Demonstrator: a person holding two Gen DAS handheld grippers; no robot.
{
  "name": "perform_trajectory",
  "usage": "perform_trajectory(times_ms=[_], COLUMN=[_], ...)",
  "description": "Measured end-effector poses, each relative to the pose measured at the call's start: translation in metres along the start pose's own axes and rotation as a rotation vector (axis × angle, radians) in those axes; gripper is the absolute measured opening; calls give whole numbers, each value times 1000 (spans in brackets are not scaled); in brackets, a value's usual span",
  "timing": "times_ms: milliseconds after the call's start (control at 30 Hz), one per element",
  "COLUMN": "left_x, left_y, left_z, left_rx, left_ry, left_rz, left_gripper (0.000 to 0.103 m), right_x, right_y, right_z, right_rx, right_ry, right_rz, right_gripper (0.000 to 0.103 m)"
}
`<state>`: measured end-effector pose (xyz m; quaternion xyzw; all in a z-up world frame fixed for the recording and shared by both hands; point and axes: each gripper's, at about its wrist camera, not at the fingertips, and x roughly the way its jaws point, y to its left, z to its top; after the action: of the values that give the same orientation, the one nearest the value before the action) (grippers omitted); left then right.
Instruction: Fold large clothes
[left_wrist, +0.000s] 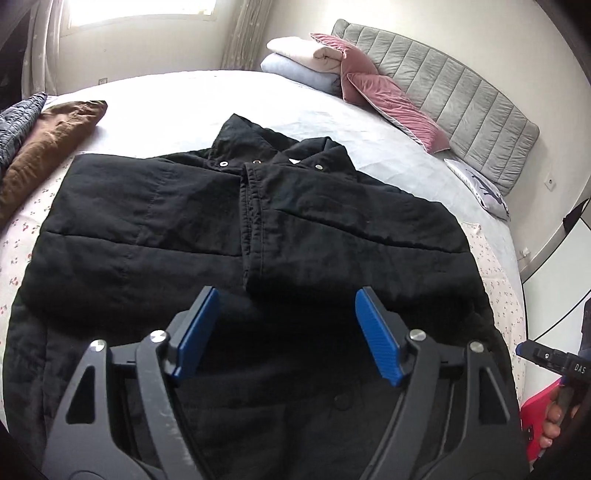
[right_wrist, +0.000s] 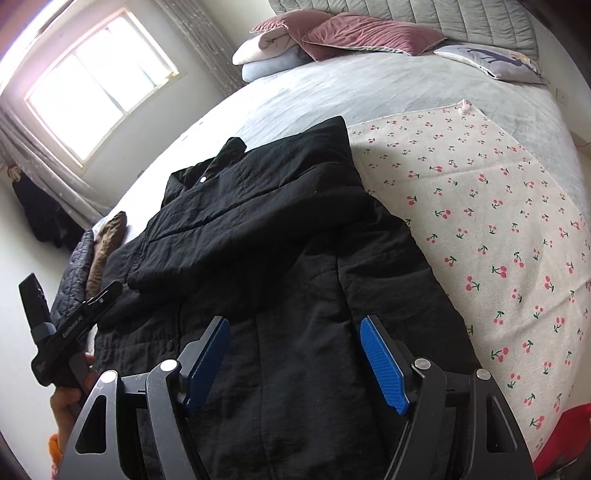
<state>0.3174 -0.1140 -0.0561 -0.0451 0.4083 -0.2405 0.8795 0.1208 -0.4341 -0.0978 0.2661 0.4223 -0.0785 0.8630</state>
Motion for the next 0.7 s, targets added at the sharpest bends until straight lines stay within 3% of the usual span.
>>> perform_trajectory(times_ms=[133,167,200,233,333,400,433,533,600,700], left_x=[28,34,35,33,31,42,44,29,15,-14], left_y=[2,1,-2,-5,0,5,7,6,7,7], left_z=[9,10,11,12,8,2,-2,-9,-15,-31], left_rx=[-46,-51,-37,-12,-29,-27,-21,19,44,75], left_ry=[72,74,62,34,10,60,84,88,84,79], left_rz=[-29,-46,-35,-26,6,73,89,84,83,57], left_gripper=[74,59,30,16,19,38,40,53,73,77], right_x=[-2,-3,-3,-4,-2,1,3,8,7,2], right_y=[-12,-16,-21,-25,-35,-39,-42,-47,-45,-33], right_z=[2,3,3,4,5,6,5,4,4,2], right_rx=[37,52,68,84,111,117,125,138,132,93], right_ry=[-7,-10,-12,-14,-25,-29,-25,-8,-11,-15], right_rz=[-9,-13,-19,-27,-63,-94,-110,-143,-152,-136], right_gripper=[74,74,74,74,74,74,74,74,74,74])
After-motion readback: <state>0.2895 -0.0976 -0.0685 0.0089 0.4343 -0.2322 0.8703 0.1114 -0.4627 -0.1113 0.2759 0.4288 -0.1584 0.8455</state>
